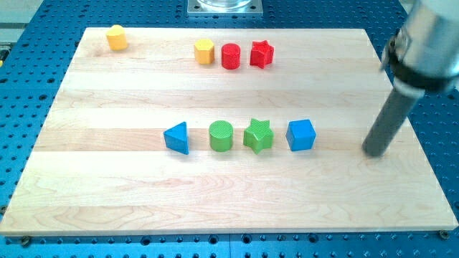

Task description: Slightly slide the green circle upwards

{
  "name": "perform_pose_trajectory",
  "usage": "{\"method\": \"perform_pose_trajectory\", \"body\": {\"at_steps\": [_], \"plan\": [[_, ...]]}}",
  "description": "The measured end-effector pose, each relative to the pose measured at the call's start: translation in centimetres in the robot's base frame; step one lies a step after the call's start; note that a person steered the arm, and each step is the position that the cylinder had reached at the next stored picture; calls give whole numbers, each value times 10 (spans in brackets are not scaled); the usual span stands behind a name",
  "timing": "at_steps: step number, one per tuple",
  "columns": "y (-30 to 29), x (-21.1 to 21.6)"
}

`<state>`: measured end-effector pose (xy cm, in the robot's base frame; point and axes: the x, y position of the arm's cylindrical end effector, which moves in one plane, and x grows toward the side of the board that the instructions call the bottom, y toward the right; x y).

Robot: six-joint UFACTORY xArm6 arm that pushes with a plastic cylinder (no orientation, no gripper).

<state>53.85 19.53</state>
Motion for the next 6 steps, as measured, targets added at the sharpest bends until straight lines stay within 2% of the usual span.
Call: {"method": "perform_pose_trajectory", "body": {"at_steps": [1, 2, 3, 4, 5, 6], "plan": [[-110, 11], [-181, -13], [-211, -36], [-176, -77], [-191, -124], [-219, -134]]}}
